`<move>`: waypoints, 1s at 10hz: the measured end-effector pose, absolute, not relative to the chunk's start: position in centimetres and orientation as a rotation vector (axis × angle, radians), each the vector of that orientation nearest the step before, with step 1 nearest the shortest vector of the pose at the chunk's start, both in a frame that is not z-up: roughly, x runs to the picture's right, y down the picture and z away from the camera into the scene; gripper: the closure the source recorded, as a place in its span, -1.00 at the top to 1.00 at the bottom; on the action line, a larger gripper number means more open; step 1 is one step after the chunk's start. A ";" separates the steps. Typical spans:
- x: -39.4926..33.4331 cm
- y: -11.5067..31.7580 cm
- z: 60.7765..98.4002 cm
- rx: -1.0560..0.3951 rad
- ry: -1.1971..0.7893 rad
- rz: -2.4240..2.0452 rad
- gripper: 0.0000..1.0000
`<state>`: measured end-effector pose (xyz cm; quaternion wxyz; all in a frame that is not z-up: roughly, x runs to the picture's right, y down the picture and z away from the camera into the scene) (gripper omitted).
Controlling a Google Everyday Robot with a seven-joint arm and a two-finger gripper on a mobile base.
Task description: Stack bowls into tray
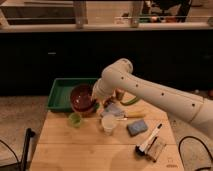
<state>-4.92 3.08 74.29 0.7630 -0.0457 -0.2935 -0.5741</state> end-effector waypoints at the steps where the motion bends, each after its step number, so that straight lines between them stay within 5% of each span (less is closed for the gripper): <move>1: -5.0 2.1 75.1 -0.091 -0.646 -1.244 -0.94; 10: -7.2 -1.5 83.5 -0.040 -0.760 -1.161 -0.94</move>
